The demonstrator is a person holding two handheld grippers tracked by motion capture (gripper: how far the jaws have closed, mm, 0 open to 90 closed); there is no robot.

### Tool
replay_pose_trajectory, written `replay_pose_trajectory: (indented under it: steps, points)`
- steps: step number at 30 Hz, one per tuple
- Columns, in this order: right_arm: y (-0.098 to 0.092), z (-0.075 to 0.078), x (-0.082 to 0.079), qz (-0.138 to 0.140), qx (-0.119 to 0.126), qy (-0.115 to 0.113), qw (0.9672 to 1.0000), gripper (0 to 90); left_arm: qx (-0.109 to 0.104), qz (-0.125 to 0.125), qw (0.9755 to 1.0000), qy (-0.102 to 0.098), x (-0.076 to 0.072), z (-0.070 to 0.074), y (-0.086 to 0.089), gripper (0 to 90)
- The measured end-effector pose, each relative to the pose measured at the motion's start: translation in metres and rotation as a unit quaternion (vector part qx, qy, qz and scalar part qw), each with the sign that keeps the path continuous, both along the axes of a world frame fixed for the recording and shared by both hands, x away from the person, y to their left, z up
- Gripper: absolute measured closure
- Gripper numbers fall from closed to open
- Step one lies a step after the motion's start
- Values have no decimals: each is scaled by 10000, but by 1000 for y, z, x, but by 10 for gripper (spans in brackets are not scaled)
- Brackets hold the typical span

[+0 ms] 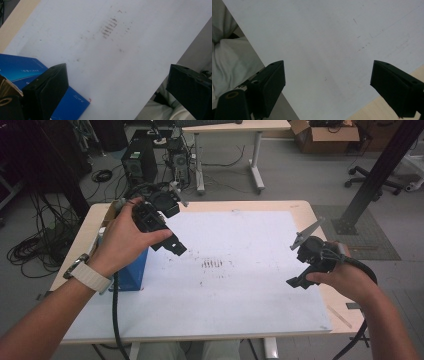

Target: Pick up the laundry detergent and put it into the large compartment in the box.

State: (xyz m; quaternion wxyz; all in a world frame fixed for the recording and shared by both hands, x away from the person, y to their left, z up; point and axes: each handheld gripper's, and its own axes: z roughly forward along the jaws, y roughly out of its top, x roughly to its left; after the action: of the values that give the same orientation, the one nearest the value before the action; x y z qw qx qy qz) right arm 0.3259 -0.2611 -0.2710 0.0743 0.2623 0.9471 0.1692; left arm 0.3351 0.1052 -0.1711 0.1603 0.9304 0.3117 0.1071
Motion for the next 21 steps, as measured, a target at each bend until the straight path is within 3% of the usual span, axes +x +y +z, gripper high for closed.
replay_pose_trajectory:
  steps: [8,21]
  points:
    - [3,1,-1,9,-48,16,10000,123,-87,-24,10000,17,-1,-2,-1,43]
    - [5,1,1,31,-24,-7,10000,122,-20,-55,10000,27,1,-4,-2,51]
